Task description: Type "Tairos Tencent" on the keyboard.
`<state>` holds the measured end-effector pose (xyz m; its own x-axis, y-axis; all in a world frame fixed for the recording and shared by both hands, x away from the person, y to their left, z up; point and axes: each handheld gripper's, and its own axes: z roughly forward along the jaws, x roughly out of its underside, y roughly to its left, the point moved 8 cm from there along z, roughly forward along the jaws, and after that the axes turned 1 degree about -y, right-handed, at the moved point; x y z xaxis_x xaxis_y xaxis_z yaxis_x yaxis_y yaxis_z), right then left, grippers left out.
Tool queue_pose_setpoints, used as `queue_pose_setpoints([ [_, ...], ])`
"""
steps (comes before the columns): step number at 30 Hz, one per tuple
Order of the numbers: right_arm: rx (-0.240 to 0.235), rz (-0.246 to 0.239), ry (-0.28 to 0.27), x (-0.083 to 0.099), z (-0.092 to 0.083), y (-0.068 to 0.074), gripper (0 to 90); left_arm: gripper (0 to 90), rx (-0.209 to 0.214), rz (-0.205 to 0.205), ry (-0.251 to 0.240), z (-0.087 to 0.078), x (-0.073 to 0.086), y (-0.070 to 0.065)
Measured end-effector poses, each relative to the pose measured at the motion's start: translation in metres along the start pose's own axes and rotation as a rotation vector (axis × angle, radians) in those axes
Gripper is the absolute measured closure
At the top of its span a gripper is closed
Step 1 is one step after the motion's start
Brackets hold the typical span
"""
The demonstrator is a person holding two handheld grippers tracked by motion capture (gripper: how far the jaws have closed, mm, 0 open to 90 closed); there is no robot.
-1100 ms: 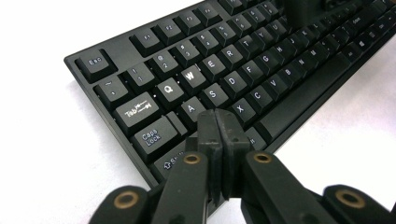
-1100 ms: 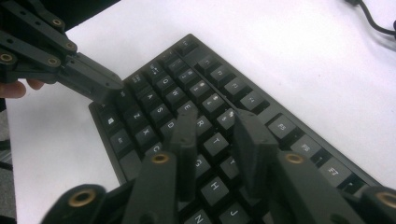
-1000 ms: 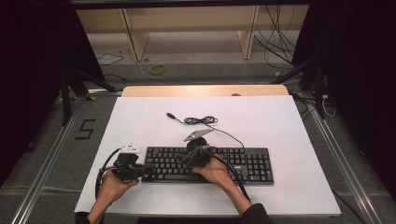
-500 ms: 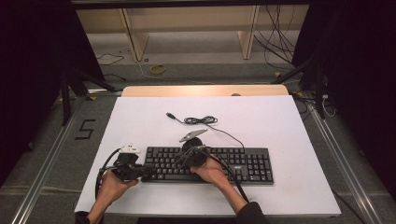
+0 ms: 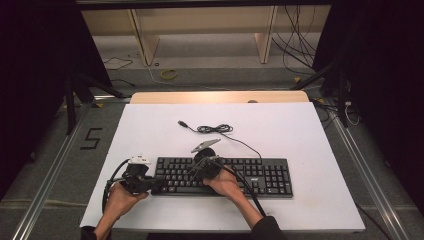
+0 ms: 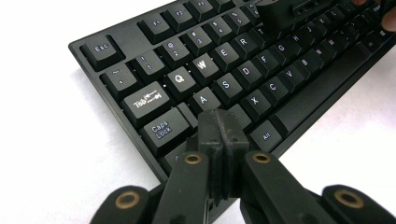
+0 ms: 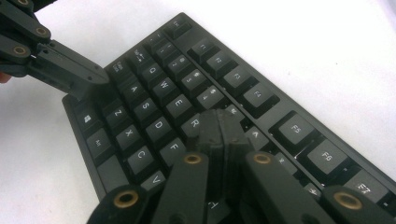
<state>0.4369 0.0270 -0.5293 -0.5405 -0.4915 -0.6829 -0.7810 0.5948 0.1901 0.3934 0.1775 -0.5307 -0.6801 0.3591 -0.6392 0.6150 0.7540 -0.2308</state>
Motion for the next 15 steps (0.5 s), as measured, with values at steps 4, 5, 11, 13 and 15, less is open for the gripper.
queue_pose_setpoints([
  [4, 0.003, -0.004, 0.001, 0.0004, 0.0019, -0.0006, 90.0, 89.1, 0.001, 0.0, 0.007, 0.0012, 0.0009, -0.0004],
  [5, 0.002, -0.004, 0.002, 0.0007, 0.0023, -0.0007, 90.0, 89.1, 0.001, 0.001, 0.008, 0.0016, 0.001, -0.0002],
  [11, 0.005, -0.004, 0.003, 0.0008, 0.0027, -0.0006, 90.0, 89.1, 0.005, -0.009, 0.017, 0.0025, 0.0023, 0.0018],
  [13, 0.006, -0.004, 0.006, 0.0013, 0.0032, -0.0002, 90.0, 89.1, 0.006, -0.011, 0.019, 0.0035, 0.0032, 0.002],
  [15, 0.012, -0.006, 0.015, 0.0032, 0.0053, -0.0005, 90.0, 89.2, 0.005, -0.012, 0.018, 0.0039, 0.0031, 0.0017],
])
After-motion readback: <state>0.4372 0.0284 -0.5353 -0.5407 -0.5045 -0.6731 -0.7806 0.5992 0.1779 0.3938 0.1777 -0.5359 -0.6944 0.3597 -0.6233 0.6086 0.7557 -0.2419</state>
